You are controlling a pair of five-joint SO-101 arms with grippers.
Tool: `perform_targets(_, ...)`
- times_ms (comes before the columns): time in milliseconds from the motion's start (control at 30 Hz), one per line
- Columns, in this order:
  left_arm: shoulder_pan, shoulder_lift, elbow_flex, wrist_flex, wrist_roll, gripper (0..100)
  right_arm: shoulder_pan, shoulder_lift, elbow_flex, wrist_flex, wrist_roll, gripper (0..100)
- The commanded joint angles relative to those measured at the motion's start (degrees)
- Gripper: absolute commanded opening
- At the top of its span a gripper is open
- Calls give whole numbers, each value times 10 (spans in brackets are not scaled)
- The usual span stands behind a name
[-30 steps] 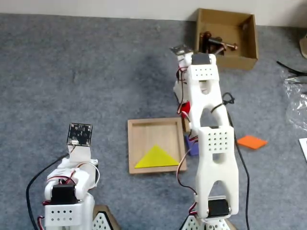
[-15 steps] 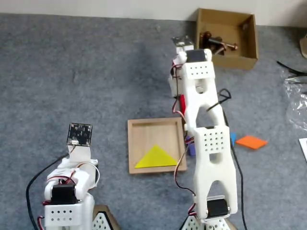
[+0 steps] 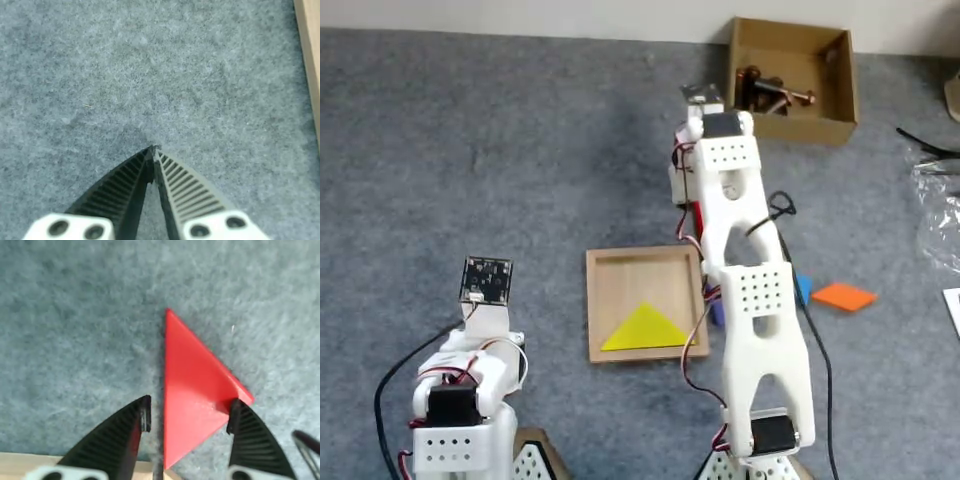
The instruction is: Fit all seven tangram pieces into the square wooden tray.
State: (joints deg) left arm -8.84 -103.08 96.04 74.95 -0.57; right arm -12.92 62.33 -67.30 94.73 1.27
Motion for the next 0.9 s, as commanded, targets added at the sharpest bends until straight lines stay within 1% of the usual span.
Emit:
perform_targets(0,-6,1,12,3,3,6,18,-5,-21,-19,-1,239)
perform_targets(233,-6,1,12,3,3,6,25,-7,-22,-15,-1,239)
perform_targets(467,-6,1,12,3,3,6,24,-44,-36,-7,2,243)
perform_targets(533,-6,1,12,3,3,6,24,-45,-33,-6,23,275)
perform_targets(633,-6,1,12,3,3,6,24,-45,-33,-4,30,323)
perform_targets(867,-6,1,12,3,3,6,17,-45,-33,-9,33,324)
